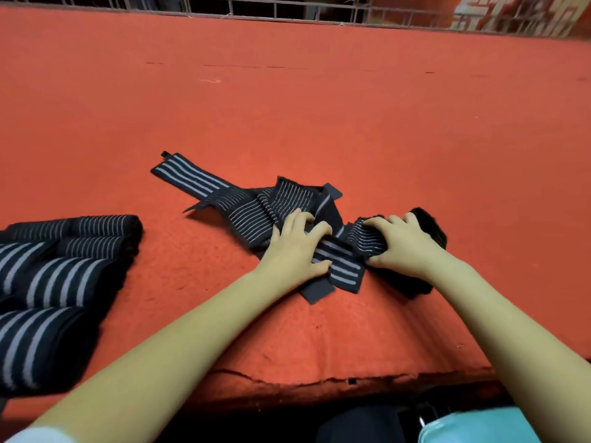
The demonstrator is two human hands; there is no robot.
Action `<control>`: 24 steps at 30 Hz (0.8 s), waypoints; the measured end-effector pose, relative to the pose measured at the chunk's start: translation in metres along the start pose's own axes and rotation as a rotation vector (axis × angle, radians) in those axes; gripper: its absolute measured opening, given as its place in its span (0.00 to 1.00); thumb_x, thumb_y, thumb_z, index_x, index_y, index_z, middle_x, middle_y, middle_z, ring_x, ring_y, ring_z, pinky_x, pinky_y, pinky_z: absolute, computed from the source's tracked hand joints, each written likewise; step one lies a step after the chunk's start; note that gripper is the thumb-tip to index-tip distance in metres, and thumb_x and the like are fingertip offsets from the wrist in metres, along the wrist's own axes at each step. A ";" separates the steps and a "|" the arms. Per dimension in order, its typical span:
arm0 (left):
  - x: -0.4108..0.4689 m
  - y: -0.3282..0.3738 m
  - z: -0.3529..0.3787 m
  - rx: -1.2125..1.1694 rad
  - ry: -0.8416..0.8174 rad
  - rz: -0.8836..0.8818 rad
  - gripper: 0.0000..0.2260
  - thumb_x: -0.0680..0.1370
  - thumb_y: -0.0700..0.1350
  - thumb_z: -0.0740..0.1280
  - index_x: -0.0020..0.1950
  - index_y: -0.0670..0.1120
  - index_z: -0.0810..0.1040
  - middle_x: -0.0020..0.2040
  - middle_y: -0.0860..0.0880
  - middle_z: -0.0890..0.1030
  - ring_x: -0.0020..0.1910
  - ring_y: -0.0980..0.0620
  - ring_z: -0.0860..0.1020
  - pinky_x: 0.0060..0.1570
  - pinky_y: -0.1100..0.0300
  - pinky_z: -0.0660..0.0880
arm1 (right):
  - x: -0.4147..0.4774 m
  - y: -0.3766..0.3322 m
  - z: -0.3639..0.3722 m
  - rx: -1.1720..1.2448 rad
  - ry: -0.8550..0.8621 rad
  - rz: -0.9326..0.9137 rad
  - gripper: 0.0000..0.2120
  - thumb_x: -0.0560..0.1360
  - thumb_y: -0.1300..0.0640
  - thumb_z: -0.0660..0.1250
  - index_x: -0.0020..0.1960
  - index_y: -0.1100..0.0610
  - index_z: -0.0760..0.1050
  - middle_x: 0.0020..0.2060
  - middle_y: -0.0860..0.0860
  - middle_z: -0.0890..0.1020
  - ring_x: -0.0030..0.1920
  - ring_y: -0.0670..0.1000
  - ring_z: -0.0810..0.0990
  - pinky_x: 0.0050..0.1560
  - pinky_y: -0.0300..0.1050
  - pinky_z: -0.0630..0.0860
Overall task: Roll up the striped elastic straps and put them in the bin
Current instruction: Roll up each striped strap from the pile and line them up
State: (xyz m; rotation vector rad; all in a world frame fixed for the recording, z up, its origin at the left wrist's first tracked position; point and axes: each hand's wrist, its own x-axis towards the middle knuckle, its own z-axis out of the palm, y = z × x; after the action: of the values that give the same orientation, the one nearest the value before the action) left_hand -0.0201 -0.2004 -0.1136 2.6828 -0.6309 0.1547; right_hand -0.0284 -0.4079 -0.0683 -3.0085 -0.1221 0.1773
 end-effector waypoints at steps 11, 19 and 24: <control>0.069 -0.027 0.010 0.153 0.114 -0.055 0.24 0.76 0.53 0.69 0.69 0.47 0.68 0.71 0.41 0.63 0.76 0.40 0.54 0.66 0.40 0.66 | -0.004 -0.001 -0.012 0.150 0.371 -0.044 0.13 0.74 0.56 0.64 0.58 0.54 0.78 0.49 0.54 0.78 0.52 0.57 0.69 0.53 0.47 0.63; 0.042 -0.032 -0.019 0.242 -0.002 -0.150 0.25 0.78 0.58 0.64 0.73 0.51 0.65 0.76 0.46 0.58 0.77 0.43 0.49 0.66 0.46 0.66 | -0.030 -0.029 -0.036 0.524 0.722 -0.071 0.11 0.70 0.50 0.60 0.43 0.52 0.79 0.39 0.48 0.73 0.46 0.54 0.70 0.44 0.39 0.59; 0.025 -0.017 -0.042 0.133 0.083 -0.109 0.19 0.81 0.49 0.61 0.72 0.50 0.68 0.74 0.44 0.63 0.75 0.43 0.56 0.70 0.46 0.62 | -0.043 -0.051 -0.041 0.449 0.619 -0.163 0.15 0.71 0.51 0.66 0.56 0.54 0.80 0.47 0.51 0.72 0.54 0.54 0.68 0.54 0.38 0.63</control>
State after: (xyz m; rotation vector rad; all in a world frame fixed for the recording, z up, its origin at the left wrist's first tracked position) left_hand 0.0085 -0.1806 -0.0762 2.8130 -0.4627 0.2865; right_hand -0.0695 -0.3658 -0.0164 -2.4541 -0.2258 -0.6454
